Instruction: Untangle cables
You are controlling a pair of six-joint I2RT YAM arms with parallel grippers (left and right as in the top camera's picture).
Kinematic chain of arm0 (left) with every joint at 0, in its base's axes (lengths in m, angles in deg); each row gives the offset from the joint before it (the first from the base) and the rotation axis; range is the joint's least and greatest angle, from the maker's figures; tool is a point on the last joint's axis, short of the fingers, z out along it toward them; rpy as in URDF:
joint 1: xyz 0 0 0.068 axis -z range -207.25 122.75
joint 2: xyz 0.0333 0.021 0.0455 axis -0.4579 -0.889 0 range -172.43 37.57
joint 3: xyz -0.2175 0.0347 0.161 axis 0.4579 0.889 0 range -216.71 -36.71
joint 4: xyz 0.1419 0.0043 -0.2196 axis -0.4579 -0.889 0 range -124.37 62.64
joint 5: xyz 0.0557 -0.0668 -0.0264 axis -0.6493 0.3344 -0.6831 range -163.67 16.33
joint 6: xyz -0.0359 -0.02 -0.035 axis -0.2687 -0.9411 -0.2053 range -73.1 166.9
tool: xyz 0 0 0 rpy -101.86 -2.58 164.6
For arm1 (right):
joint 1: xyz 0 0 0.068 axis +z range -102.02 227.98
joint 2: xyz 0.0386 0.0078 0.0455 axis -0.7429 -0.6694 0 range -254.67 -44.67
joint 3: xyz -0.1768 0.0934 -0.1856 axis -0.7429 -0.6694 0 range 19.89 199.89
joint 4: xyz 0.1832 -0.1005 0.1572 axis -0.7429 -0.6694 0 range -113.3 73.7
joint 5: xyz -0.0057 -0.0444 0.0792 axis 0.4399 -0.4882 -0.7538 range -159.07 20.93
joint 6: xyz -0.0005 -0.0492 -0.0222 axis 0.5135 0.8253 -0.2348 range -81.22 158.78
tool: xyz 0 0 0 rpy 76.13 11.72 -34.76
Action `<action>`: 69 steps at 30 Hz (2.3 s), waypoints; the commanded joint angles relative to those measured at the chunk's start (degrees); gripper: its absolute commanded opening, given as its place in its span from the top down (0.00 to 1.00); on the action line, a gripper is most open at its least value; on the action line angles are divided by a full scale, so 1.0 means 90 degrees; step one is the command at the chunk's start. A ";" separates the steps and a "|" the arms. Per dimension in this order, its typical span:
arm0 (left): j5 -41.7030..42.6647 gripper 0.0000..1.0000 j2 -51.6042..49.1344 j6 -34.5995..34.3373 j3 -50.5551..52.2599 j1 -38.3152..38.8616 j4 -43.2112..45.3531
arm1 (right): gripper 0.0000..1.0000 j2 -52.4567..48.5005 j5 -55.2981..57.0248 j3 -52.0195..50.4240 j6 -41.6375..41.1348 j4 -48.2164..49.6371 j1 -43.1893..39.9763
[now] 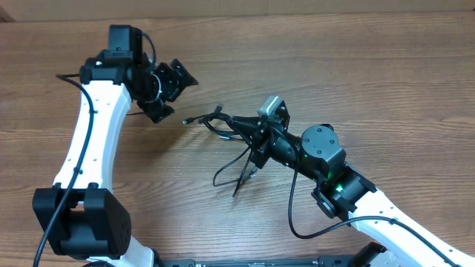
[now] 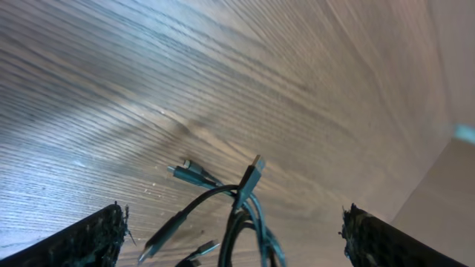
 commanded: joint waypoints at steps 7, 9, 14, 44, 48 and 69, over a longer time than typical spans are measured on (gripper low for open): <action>0.0454 0.02 0.0002 0.0862 -0.0061 0.0340 0.0095 | 0.96 0.0131 -0.0019 0.0051 -0.0447 0.0384 0.0010; 0.0753 0.15 0.0002 0.0580 -0.0061 0.0335 0.0080 | 0.96 0.0129 0.0223 0.0051 -0.0415 0.0097 0.0010; 0.1831 0.23 0.0002 -0.0933 -0.0061 0.0325 -0.0039 | 0.96 0.0129 0.0563 0.0051 -0.0250 -0.0284 0.0010; 0.3111 0.96 0.0002 -0.1923 -0.0061 0.0845 -0.0595 | 0.96 0.0129 0.0211 0.0051 0.0250 -0.0345 0.0010; 0.3135 0.96 0.0002 -0.1962 -0.0061 0.0843 -0.0527 | 0.96 0.0119 0.0211 0.0051 0.0250 -0.0563 0.0010; 0.4014 0.96 0.0002 -0.1205 -0.0061 0.0374 0.0396 | 0.54 0.0119 0.1192 0.0051 -0.0270 -0.1112 0.0010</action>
